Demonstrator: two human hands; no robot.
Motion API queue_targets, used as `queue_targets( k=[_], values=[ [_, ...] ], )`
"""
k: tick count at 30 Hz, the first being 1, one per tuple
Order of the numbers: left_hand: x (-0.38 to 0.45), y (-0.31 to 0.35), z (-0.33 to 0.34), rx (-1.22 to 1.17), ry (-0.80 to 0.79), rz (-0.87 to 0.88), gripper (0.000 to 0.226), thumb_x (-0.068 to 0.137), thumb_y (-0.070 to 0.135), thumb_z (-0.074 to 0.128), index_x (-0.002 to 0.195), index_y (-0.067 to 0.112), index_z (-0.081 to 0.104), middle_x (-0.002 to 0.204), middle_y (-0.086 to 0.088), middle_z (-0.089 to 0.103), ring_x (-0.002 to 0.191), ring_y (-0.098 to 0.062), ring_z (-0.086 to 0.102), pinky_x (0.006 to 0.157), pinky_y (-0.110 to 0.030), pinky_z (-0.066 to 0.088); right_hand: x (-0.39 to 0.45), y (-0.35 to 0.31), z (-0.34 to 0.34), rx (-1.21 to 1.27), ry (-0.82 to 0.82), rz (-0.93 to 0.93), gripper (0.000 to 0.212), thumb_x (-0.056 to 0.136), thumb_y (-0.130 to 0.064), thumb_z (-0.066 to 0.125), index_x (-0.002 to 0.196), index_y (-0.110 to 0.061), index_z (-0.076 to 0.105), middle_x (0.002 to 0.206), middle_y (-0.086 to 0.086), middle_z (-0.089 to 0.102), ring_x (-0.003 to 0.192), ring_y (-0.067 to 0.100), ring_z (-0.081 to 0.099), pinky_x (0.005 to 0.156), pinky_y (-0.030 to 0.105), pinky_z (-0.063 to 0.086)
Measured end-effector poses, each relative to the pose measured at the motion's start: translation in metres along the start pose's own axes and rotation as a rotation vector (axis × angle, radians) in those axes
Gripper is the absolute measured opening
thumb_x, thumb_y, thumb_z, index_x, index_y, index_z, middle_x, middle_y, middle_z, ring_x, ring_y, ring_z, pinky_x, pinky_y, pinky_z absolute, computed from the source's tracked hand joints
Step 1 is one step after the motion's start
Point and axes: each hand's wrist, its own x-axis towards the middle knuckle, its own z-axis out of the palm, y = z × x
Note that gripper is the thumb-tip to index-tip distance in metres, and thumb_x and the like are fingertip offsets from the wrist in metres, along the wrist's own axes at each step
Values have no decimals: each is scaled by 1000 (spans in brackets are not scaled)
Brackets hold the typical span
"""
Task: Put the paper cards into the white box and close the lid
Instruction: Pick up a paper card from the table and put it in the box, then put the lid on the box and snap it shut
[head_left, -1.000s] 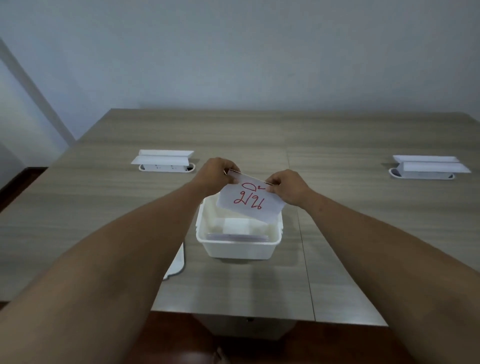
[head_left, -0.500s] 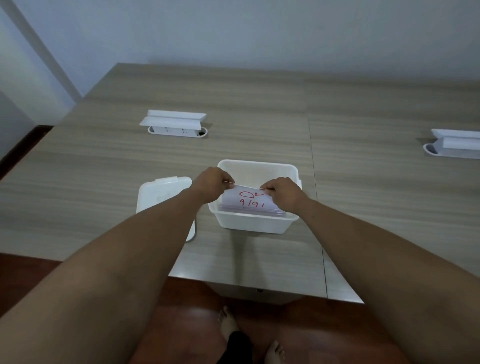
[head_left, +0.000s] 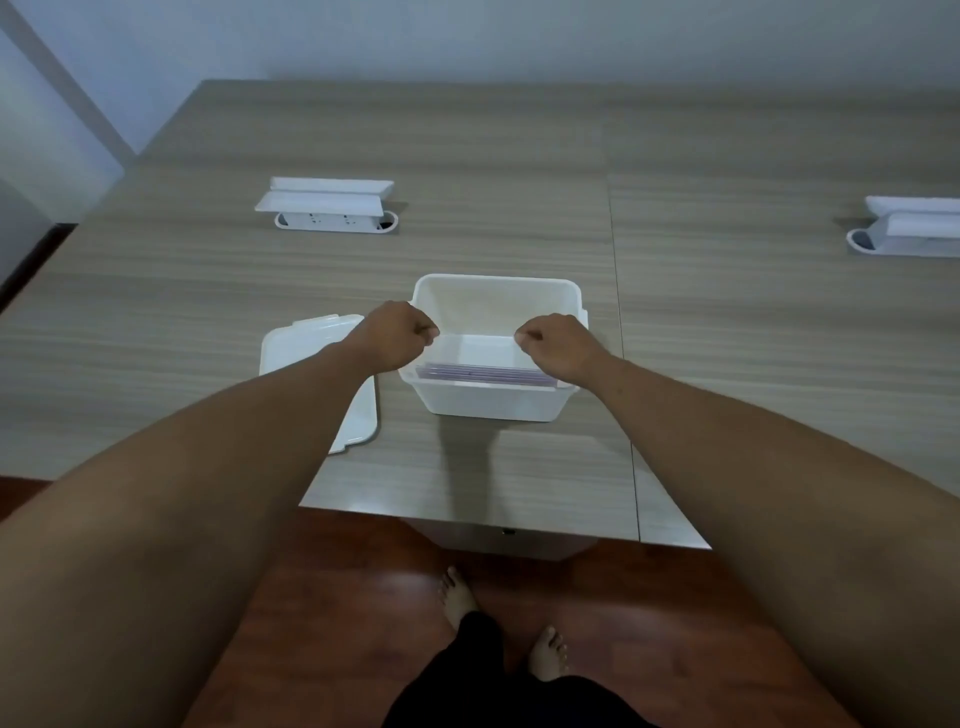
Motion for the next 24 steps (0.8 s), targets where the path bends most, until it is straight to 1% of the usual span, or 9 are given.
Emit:
queue_targets(
  k=[2, 6, 10, 13, 16, 17, 19, 22, 24],
  values=[
    [-9, -2, -10, -13, 62, -23, 31, 93, 26, 51, 95, 6, 75, 101, -10, 75, 99, -29, 67, 92, -38, 51, -2, -5, -10, 16, 32, -8, 33, 94, -20, 45, 96, 5, 67, 104, 13, 72, 94, 28, 63, 81, 34, 48],
    [-25, -13, -28, 19, 138, -44, 34, 93, 24, 49, 82, -2, 69, 82, -17, 72, 86, -35, 66, 76, -36, 50, -1, -28, -18, 49, 88, -50, 33, 93, -24, 51, 101, 4, 68, 108, 14, 72, 102, 29, 64, 89, 39, 52],
    [-34, -33, -43, 19, 159, -113, 32, 94, 26, 49, 86, 4, 71, 97, -15, 74, 95, -33, 66, 85, -35, 52, 1, -56, -13, 42, 78, -93, 28, 92, -23, 54, 97, -2, 72, 106, 6, 73, 98, 24, 65, 87, 36, 52],
    [-34, -60, -55, 0, 174, -177, 32, 91, 26, 51, 89, 4, 74, 101, -12, 74, 96, -31, 66, 85, -33, 53, 10, -78, -2, 88, 69, -71, 31, 89, -22, 56, 96, 5, 69, 100, 18, 72, 80, 27, 64, 76, 35, 52],
    [-36, -93, -65, 41, 138, -234, 34, 90, 31, 51, 72, 7, 66, 91, -13, 72, 84, -30, 63, 74, -30, 48, 22, -102, 12, 189, 97, -8, 35, 84, -21, 57, 92, 12, 63, 83, 26, 67, 64, 18, 50, 64, 29, 45],
    [-37, -106, -68, 49, 134, -256, 34, 90, 32, 50, 67, 9, 61, 89, -14, 71, 81, -30, 61, 71, -29, 45, 26, -111, 17, 236, 114, 17, 34, 82, -20, 56, 87, 13, 62, 74, 20, 63, 63, 16, 52, 64, 30, 48],
    [-37, -131, -75, 39, 143, -305, 31, 89, 31, 49, 69, 9, 60, 88, -15, 69, 79, -31, 59, 71, -30, 44, 36, -128, 28, 343, 134, 60, 26, 79, -15, 55, 74, 9, 63, 75, 13, 67, 63, 17, 61, 70, 34, 56],
    [-33, -175, -85, -4, 168, -379, 29, 86, 26, 51, 77, 2, 65, 85, -15, 65, 79, -33, 61, 70, -31, 45, 55, -165, 57, 378, 127, 83, 21, 76, -11, 55, 78, 2, 71, 88, 17, 75, 69, 21, 66, 80, 42, 60],
    [-28, -203, -85, -41, 158, -410, 28, 84, 24, 52, 77, 0, 65, 82, -16, 63, 74, -33, 59, 67, -31, 44, 68, -189, 83, 350, 119, 87, 19, 77, -10, 55, 80, -1, 72, 83, 14, 74, 70, 19, 64, 78, 40, 59]
  ],
)
